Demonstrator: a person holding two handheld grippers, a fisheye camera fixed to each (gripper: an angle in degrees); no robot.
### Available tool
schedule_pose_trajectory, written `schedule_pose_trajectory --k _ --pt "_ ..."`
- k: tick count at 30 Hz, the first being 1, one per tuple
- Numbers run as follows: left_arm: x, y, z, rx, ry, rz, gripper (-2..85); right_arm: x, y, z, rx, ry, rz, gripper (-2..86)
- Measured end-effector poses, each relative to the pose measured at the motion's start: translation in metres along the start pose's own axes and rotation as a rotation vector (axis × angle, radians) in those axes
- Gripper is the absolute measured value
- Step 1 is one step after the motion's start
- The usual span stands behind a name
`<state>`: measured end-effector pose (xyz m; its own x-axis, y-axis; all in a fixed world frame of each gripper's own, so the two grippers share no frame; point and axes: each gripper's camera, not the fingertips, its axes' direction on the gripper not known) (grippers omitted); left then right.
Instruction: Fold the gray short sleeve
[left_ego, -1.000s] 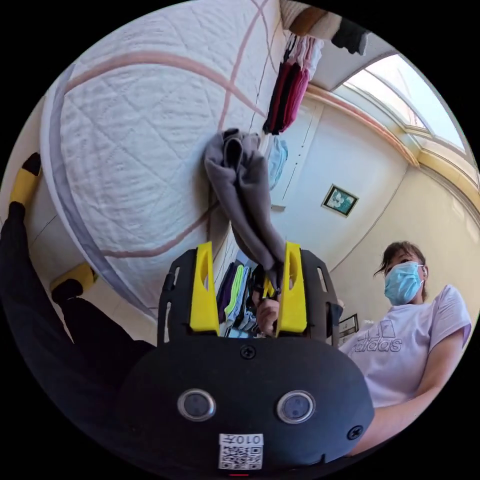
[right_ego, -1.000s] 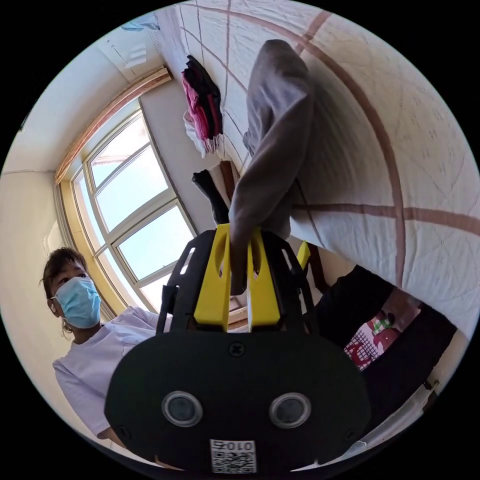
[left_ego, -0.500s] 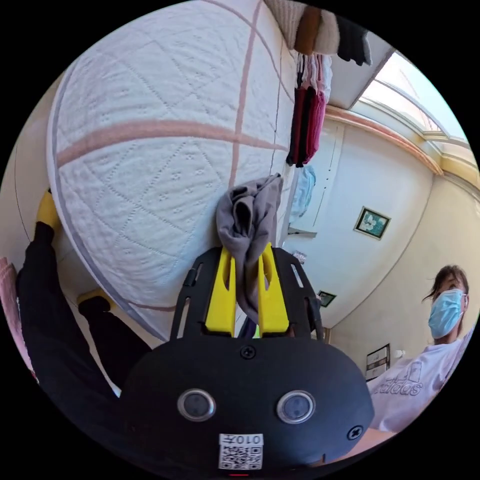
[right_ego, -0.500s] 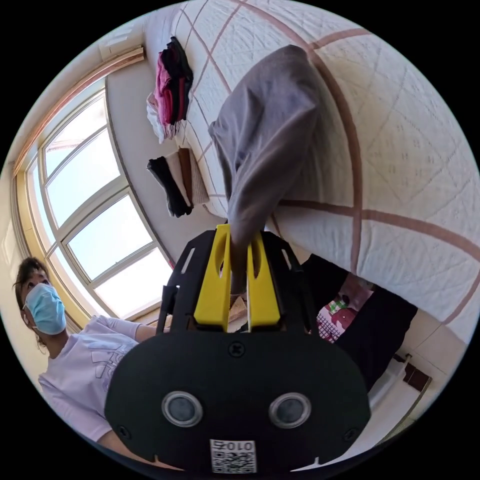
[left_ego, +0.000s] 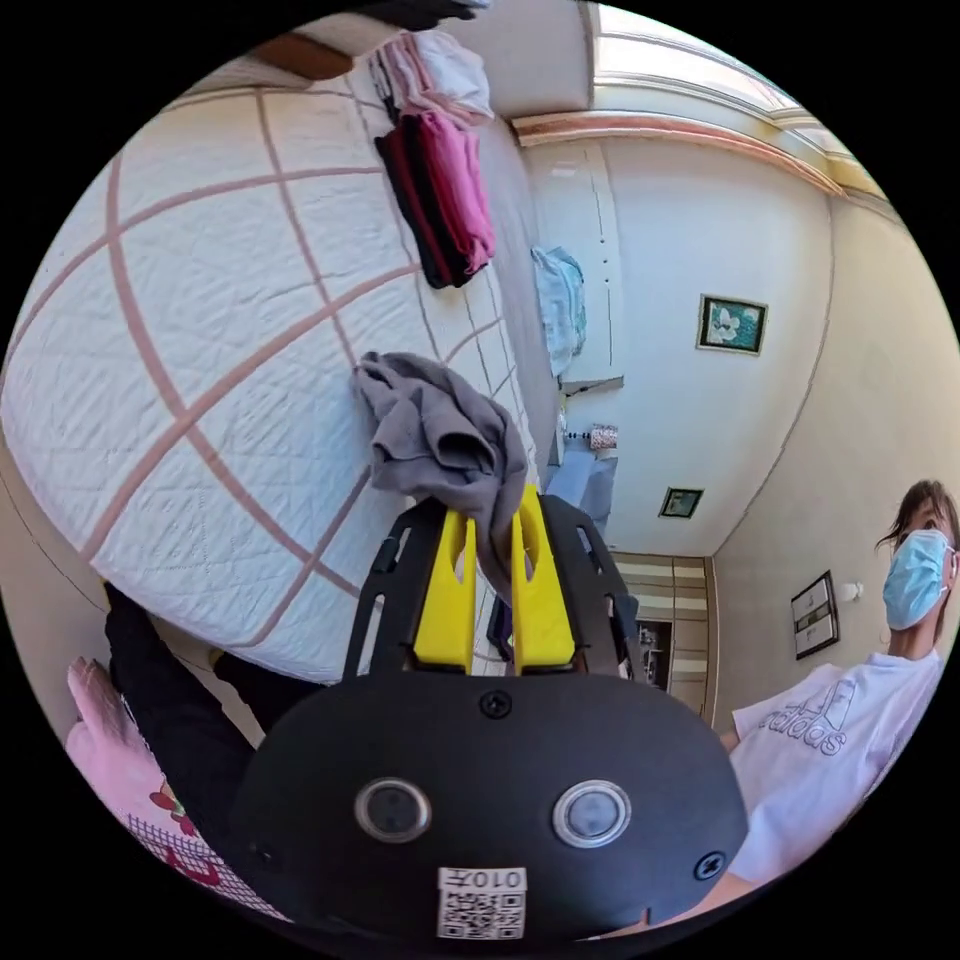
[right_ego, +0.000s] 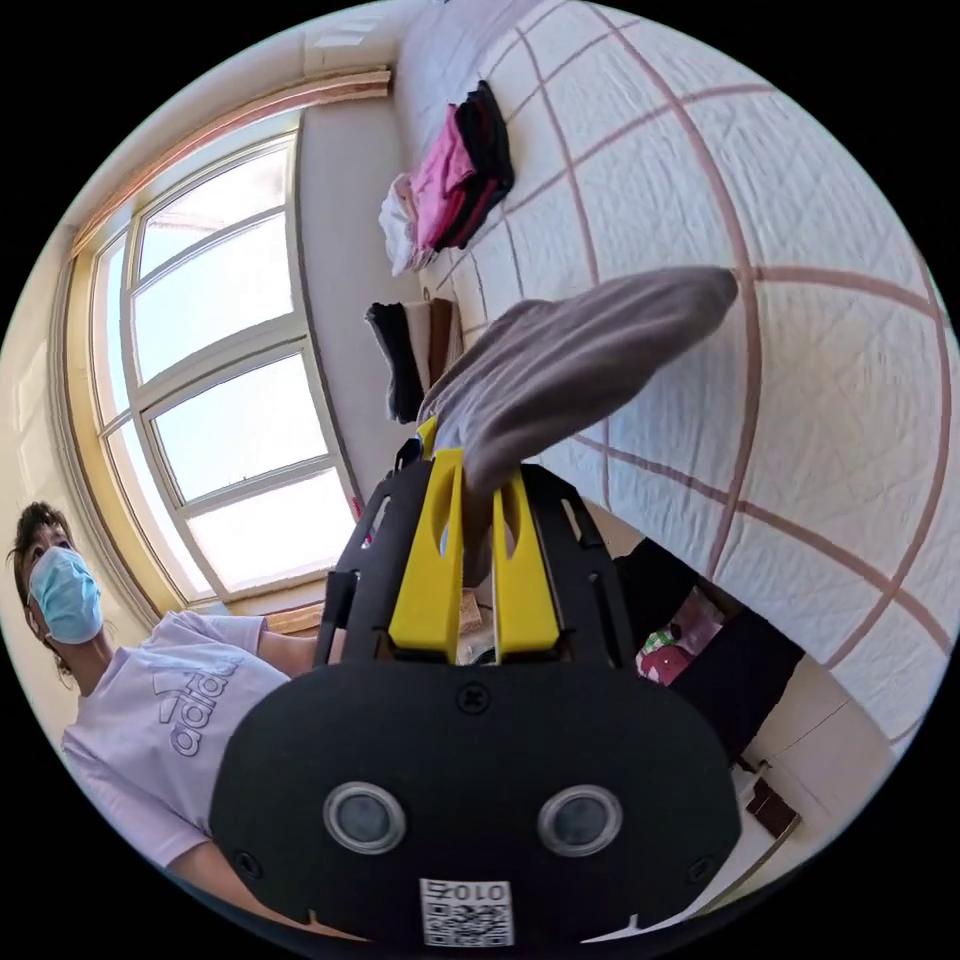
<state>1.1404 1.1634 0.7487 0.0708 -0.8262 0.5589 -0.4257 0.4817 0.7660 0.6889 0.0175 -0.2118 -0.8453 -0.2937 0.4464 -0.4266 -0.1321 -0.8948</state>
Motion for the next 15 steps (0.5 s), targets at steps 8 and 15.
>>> schedule_pose_trajectory --k 8,15 --pt "0.121 0.027 -0.076 -0.012 0.016 0.144 8.6 -0.105 -0.003 0.030 -0.130 0.005 -0.197 5.9" --pt "0.165 0.088 -0.188 0.165 0.077 0.070 8.5 -0.169 -0.014 0.102 -0.283 -0.004 -0.299 6.0"
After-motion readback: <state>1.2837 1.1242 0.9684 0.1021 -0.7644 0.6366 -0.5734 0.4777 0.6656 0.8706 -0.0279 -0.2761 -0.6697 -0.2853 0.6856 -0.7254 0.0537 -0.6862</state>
